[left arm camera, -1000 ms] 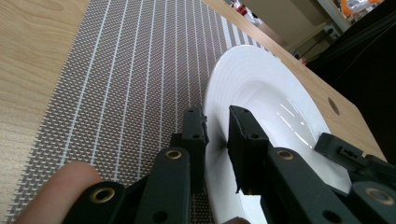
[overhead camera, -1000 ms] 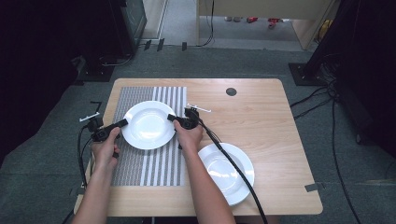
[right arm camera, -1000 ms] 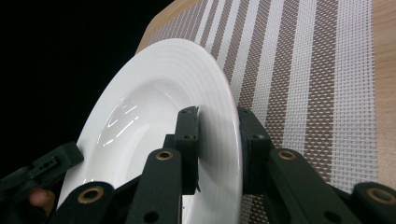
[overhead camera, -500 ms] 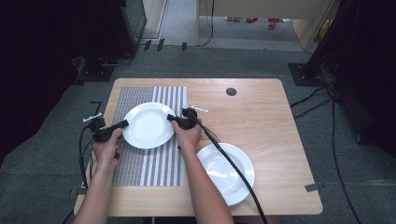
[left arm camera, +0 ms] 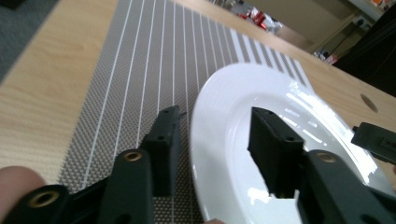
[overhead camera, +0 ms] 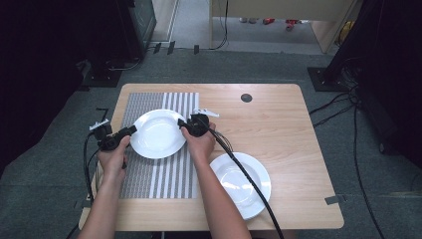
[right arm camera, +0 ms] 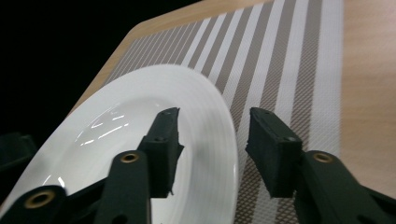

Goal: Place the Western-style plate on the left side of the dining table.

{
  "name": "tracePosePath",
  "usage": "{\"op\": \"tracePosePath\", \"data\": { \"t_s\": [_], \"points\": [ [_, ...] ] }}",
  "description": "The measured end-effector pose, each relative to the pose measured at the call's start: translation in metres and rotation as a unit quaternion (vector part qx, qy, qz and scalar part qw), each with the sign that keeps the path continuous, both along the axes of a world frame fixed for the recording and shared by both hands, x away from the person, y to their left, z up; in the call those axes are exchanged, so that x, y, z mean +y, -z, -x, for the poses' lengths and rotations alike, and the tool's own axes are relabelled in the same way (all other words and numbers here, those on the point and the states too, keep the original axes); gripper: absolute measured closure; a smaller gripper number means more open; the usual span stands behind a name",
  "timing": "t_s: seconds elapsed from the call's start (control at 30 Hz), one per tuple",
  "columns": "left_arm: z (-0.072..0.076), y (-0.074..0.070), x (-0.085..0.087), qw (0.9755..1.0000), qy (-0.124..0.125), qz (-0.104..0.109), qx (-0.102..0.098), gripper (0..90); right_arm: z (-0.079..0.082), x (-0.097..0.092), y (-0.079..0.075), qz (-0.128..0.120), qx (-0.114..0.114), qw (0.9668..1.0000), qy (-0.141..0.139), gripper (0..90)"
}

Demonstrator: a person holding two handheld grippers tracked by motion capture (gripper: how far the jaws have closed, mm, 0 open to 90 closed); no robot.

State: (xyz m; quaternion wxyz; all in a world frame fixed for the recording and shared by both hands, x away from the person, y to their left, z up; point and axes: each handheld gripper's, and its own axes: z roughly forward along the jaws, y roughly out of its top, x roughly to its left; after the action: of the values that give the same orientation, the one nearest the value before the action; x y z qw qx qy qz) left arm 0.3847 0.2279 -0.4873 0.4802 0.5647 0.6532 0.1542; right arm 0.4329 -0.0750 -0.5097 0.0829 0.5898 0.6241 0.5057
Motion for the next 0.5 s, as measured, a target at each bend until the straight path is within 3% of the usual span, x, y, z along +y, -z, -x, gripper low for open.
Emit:
{"op": "tracePosePath", "data": {
  "t_s": [0.13,0.23,0.33,0.4,0.5],
  "points": [
    [0.006,-0.010,-0.001,0.9999,0.005,-0.005,-0.013,42.0,0.002,-0.003,-0.016,0.018,-0.016,0.9997,0.001,48.6],
    [0.010,-0.015,-0.001,0.9998,0.009,-0.010,-0.014,35.8,0.004,-0.007,-0.027,-0.007,-0.008,0.9999,-0.011,38.6],
    [0.017,-0.020,-0.002,0.9996,0.016,-0.012,-0.019,32.4,0.008,-0.012,-0.037,-0.028,-0.006,0.9993,-0.026,33.9],
    [0.022,-0.024,-0.003,0.9993,0.023,-0.015,-0.023,30.4,0.013,-0.015,-0.042,-0.035,-0.009,0.9987,-0.035,32.4],
    [0.032,-0.029,-0.006,0.9987,0.037,-0.018,-0.030,26.3,0.025,-0.018,-0.054,-0.022,-0.027,0.9969,-0.070,28.6]
  ]
}}
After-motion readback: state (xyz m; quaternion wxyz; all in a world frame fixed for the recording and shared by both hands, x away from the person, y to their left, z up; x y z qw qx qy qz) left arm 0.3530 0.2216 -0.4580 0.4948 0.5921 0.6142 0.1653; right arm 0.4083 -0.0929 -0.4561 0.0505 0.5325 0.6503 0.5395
